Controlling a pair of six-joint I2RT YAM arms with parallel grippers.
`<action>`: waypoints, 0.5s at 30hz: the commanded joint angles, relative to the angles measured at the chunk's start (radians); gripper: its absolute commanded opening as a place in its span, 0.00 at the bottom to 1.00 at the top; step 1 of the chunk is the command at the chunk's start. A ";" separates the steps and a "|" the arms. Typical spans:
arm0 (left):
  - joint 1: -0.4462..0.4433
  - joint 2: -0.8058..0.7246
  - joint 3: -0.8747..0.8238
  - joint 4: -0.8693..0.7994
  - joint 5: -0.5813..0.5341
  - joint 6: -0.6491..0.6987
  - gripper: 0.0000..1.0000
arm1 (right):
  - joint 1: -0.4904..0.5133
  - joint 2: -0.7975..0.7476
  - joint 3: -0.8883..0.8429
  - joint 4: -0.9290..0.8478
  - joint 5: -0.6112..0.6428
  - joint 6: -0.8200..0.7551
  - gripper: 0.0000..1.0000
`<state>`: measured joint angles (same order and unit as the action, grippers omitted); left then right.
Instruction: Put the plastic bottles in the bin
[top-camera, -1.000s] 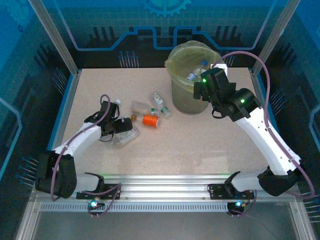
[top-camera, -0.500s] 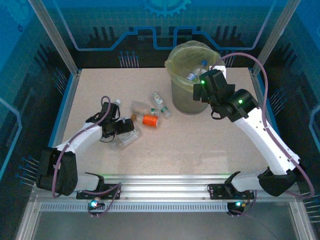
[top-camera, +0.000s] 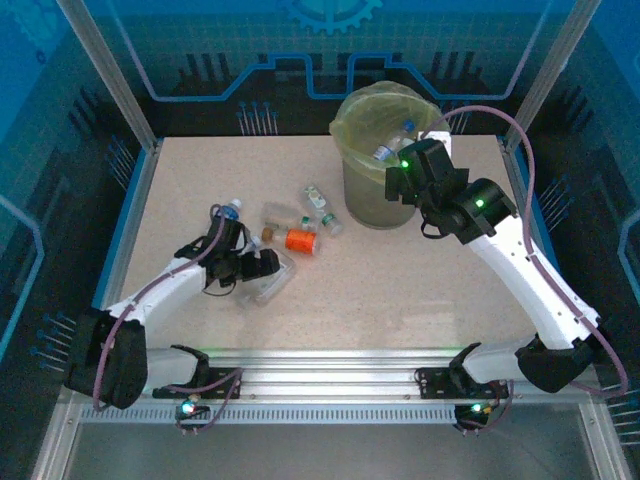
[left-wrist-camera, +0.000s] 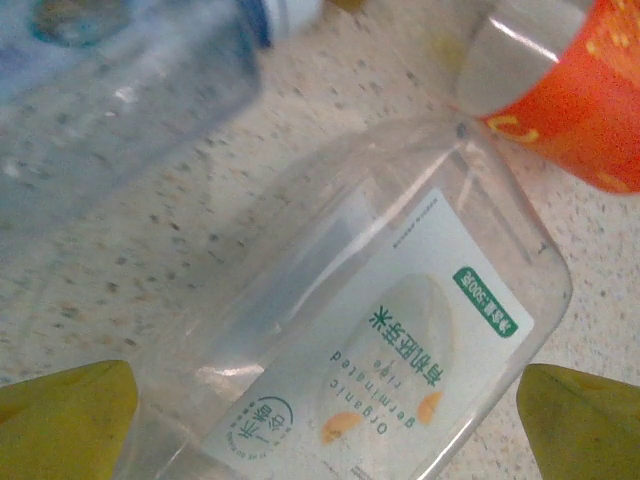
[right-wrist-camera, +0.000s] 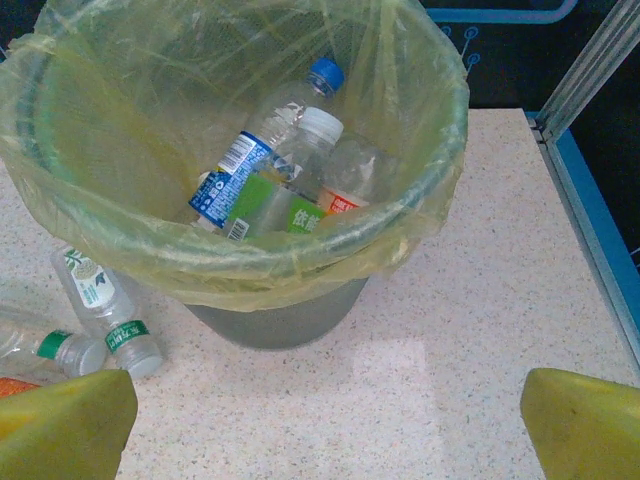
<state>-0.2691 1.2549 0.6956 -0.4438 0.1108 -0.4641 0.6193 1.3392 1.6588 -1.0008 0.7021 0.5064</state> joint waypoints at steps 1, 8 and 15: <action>-0.051 0.014 0.001 -0.039 0.017 -0.010 0.99 | 0.019 -0.014 -0.007 0.028 0.005 0.020 1.00; -0.158 0.084 0.072 -0.122 -0.108 0.033 0.99 | 0.023 -0.028 -0.016 0.034 0.001 0.020 1.00; -0.225 0.171 0.152 -0.196 -0.175 0.113 0.99 | 0.025 -0.036 -0.025 0.045 -0.003 0.017 1.00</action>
<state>-0.4740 1.3937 0.8101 -0.5724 -0.0154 -0.4080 0.6235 1.3296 1.6485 -0.9752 0.6991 0.5091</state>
